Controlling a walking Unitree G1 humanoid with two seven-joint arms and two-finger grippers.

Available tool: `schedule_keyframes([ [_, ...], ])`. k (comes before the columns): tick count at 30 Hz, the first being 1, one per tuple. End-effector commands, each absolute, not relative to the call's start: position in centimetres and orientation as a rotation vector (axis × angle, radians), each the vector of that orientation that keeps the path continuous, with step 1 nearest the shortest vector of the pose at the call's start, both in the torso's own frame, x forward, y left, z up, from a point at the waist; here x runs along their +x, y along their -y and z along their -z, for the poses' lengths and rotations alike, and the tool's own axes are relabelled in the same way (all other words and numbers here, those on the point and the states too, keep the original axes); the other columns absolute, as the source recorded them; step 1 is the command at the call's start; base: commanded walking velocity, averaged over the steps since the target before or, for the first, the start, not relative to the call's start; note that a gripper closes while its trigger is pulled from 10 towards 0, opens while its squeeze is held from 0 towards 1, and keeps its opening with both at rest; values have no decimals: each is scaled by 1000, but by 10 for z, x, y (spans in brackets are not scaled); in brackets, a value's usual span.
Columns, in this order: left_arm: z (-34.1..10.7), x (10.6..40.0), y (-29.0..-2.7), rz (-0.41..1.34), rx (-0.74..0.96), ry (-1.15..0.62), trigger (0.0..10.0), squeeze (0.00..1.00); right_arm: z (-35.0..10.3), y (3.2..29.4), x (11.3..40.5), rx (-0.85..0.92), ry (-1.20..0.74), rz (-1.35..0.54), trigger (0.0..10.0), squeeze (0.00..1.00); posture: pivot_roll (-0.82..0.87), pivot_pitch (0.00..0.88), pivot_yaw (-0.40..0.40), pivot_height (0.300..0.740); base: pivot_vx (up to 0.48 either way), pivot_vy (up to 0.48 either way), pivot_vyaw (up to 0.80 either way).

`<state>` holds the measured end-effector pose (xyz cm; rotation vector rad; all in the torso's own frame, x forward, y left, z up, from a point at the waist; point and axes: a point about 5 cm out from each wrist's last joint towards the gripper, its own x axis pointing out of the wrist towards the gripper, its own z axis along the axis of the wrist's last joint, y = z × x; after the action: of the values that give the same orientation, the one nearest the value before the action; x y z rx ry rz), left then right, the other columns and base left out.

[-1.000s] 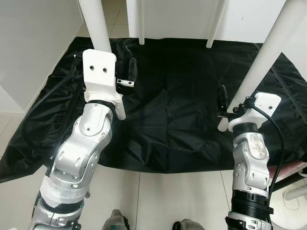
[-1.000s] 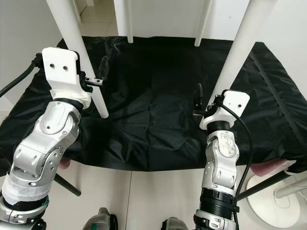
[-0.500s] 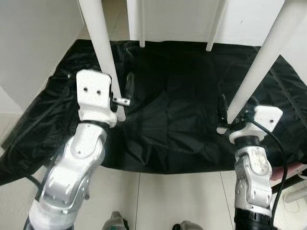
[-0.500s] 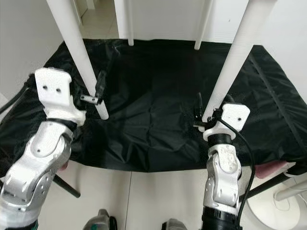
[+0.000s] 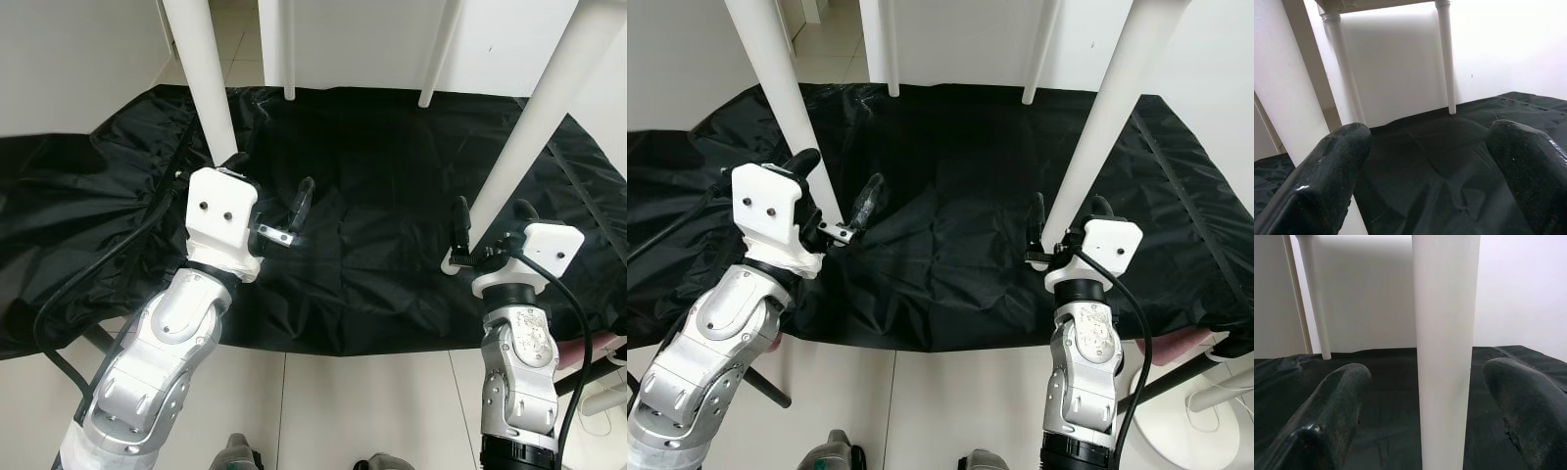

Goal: Building children table

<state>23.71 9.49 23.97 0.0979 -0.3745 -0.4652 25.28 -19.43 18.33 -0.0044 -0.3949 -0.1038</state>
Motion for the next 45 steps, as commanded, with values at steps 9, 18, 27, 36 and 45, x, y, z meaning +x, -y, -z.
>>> schedule_keyframes([
  [9, -244, 238, -98, 444, 103, 390, 10000, 0, -185, 192, 253, 5, 404, 103, 10000, 0, 40, 139, 20, 740, 0, 0, 0],
  [18, -244, 238, -98, 444, 103, 390, 10000, 0, -185, 192, 253, 5, 404, 103, 10000, 0, 40, 139, 20, 740, 0, 0, 0],
  [27, -244, 238, -98, 444, 103, 390, 10000, 0, -185, 192, 253, 5, 404, 103, 10000, 0, 40, 139, 20, 740, 0, 0, 0],
  [36, -244, 238, -98, 444, 103, 390, 10000, 0, -185, 192, 253, 5, 404, 103, 10000, 0, 40, 139, 20, 740, 0, 0, 0],
  [45, -233, 234, -92, 545, 138, 381, 10000, 0, -179, 185, 251, -22, 382, 29, 10000, 0, 29, 0, 0, 740, 0, 0, 0],
])
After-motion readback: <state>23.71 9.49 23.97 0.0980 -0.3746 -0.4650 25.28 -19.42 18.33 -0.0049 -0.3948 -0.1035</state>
